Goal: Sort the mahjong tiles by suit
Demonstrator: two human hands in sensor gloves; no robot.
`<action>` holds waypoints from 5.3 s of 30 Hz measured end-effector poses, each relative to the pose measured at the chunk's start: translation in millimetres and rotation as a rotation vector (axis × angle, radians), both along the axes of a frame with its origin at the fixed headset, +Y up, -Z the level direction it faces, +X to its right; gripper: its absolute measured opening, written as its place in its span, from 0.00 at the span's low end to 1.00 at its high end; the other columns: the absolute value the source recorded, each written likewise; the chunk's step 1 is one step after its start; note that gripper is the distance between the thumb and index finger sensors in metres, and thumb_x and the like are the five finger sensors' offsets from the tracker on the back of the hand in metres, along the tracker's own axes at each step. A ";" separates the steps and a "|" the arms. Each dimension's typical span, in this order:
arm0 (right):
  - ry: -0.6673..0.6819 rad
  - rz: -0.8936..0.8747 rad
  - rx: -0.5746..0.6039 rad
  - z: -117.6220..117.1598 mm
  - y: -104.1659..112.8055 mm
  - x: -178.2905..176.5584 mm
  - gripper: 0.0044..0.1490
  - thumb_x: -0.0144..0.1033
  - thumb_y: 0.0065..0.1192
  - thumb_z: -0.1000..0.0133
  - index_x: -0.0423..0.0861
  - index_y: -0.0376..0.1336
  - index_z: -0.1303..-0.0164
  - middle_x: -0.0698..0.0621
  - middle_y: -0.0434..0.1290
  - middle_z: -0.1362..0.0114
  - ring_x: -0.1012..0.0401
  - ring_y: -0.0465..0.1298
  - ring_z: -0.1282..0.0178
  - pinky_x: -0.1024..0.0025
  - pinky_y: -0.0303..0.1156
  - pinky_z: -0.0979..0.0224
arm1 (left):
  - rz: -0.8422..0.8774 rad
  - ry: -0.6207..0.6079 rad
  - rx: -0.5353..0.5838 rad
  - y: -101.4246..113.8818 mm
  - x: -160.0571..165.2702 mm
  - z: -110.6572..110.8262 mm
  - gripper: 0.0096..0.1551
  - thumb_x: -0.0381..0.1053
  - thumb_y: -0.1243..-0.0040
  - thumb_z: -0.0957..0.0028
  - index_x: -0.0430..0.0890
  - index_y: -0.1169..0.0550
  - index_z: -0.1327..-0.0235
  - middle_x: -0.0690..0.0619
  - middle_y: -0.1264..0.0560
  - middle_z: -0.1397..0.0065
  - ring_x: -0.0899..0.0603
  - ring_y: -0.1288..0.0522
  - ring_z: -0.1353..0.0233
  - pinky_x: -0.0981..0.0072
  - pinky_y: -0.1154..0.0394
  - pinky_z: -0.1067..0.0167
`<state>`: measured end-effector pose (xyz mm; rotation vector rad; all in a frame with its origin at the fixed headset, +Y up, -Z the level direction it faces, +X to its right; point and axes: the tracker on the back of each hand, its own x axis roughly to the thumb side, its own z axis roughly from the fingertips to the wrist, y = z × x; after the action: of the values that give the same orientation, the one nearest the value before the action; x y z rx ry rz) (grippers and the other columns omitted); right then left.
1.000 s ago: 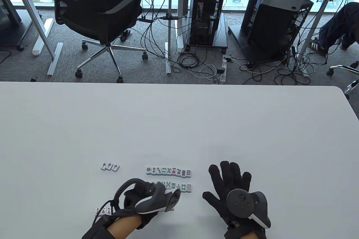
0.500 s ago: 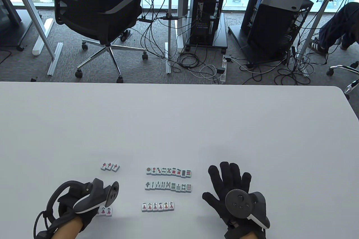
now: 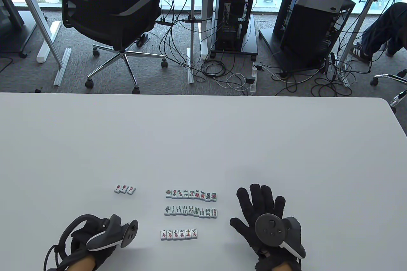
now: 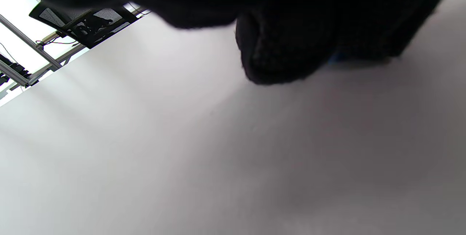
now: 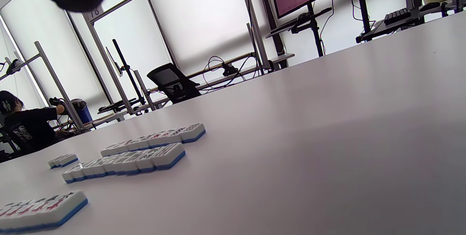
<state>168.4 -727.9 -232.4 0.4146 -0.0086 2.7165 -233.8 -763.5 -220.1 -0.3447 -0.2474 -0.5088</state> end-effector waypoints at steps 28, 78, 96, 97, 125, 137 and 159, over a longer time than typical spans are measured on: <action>0.020 -0.055 0.012 0.5 3.6 1.0 0.50 0.65 0.48 0.43 0.60 0.34 0.16 0.44 0.37 0.12 0.42 0.29 0.16 0.30 0.27 0.23 | 0.176 -0.298 0.020 29.2 227.4 -32.0 0.36 0.65 0.31 0.69 0.42 0.17 0.54 0.64 0.14 0.73 0.55 0.19 0.82 0.60 0.18 0.72; -0.005 -0.004 -0.005 -0.5 -1.6 1.1 0.50 0.64 0.48 0.42 0.59 0.34 0.17 0.44 0.36 0.12 0.42 0.29 0.16 0.30 0.28 0.23 | -0.022 0.156 0.035 -1.3 23.2 -1.5 0.37 0.62 0.30 0.70 0.44 0.20 0.48 0.63 0.14 0.68 0.54 0.18 0.78 0.57 0.19 0.67; -0.004 -0.042 0.001 -1.4 0.2 3.0 0.50 0.63 0.48 0.42 0.59 0.34 0.16 0.44 0.32 0.11 0.42 0.29 0.16 0.30 0.27 0.23 | 0.271 0.118 0.100 49.3 89.3 -37.2 0.36 0.63 0.31 0.69 0.43 0.18 0.50 0.63 0.14 0.69 0.54 0.18 0.78 0.58 0.18 0.68; -0.005 -0.042 0.002 -1.3 0.3 3.2 0.50 0.64 0.48 0.42 0.60 0.34 0.17 0.44 0.37 0.12 0.42 0.29 0.16 0.30 0.27 0.23 | 0.316 0.087 0.088 50.7 105.2 -37.2 0.36 0.63 0.31 0.68 0.43 0.19 0.50 0.63 0.14 0.68 0.54 0.18 0.78 0.58 0.18 0.68; -0.016 -0.065 -0.002 -3.7 0.2 8.2 0.50 0.64 0.48 0.42 0.59 0.34 0.16 0.44 0.37 0.12 0.42 0.29 0.16 0.30 0.27 0.23 | 0.270 -0.221 0.059 5.3 232.1 -29.0 0.36 0.65 0.30 0.70 0.44 0.16 0.55 0.66 0.14 0.76 0.56 0.20 0.84 0.60 0.19 0.74; -0.008 -0.054 -0.004 -2.8 0.9 6.2 0.50 0.64 0.48 0.42 0.59 0.34 0.16 0.44 0.37 0.12 0.42 0.29 0.16 0.30 0.27 0.23 | 0.222 -0.223 0.066 4.8 223.9 -23.1 0.38 0.67 0.32 0.71 0.46 0.17 0.51 0.65 0.14 0.75 0.56 0.20 0.84 0.60 0.19 0.74; -0.008 -0.015 -0.013 -2.1 -2.3 2.3 0.50 0.64 0.48 0.42 0.59 0.34 0.16 0.44 0.36 0.12 0.42 0.29 0.16 0.30 0.28 0.23 | 0.206 0.195 0.029 14.2 19.3 1.3 0.39 0.63 0.30 0.70 0.48 0.20 0.45 0.62 0.13 0.68 0.53 0.18 0.77 0.57 0.19 0.67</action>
<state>170.7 -730.2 -234.4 0.3979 0.0044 2.7024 -214.5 -749.4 -218.8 -0.3342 -0.0851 -0.2734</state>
